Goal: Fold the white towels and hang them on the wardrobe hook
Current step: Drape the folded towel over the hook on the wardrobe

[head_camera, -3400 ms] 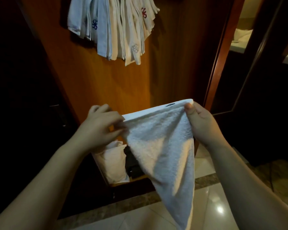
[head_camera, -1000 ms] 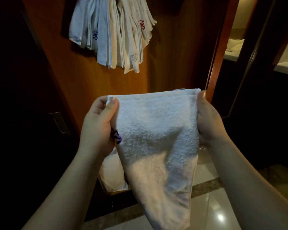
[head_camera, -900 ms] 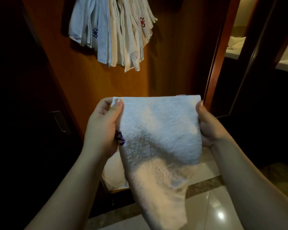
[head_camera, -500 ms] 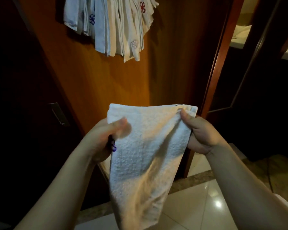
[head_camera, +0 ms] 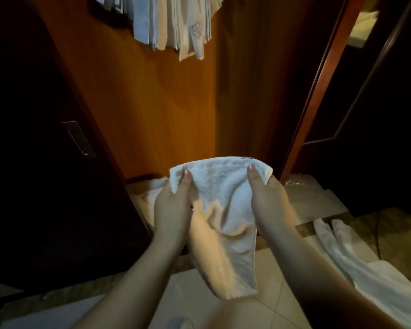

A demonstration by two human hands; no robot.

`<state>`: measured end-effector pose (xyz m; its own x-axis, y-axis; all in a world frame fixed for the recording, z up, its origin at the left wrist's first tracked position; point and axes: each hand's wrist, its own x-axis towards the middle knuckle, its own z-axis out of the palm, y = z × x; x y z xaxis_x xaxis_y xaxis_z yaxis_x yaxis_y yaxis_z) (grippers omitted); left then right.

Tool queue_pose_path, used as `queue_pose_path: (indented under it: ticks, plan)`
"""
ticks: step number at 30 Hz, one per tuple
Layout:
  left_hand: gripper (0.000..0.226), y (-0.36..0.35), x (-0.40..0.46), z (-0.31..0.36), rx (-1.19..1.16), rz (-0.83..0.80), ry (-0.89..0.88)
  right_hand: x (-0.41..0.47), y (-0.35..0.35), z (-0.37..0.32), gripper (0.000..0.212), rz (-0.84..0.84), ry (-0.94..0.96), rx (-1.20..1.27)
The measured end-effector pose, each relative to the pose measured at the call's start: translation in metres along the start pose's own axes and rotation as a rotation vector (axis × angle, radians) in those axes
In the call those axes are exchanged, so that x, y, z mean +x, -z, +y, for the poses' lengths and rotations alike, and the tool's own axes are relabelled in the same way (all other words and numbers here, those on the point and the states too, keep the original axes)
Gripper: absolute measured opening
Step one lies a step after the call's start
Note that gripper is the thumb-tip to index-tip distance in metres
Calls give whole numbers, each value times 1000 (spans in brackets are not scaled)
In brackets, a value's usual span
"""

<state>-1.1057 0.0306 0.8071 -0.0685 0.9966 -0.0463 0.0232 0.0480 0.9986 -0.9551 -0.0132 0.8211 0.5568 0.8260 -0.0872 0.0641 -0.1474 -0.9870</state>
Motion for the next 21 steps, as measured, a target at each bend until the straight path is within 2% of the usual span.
queue_pose_path:
  ticks: [3, 7, 9, 12, 15, 17, 18, 19, 21]
  plan:
    - [30, -11, -22, -4, 7, 19, -76, -19, -15, 12, 32, 11, 23, -2]
    - [26, -20, -44, -4, 14, -53, -130, -40, -28, 18, 11, -116, 60, 43]
    - [31, -22, -51, -6, -15, -91, -174, -46, -30, 20, 12, -187, 83, 93]
    - [25, -18, -53, 2, -82, -135, -172, -46, -27, 19, 12, -247, 72, 170]
    - [27, -4, -32, 7, -88, -123, -119, -33, -11, 10, 24, -233, 42, 218]
    - [16, 13, -12, 12, -111, -164, -110, -16, 7, 7, 33, -277, 45, 306]
    - [12, 23, -3, 16, -163, -218, -103, -5, 17, 7, 39, -347, 53, 411]
    - [16, 31, 4, 21, -217, -290, -92, 4, 26, 6, 47, -408, 39, 514]
    - [29, 47, 19, 26, -221, -437, -120, 15, 38, 3, 53, -631, 26, 618]
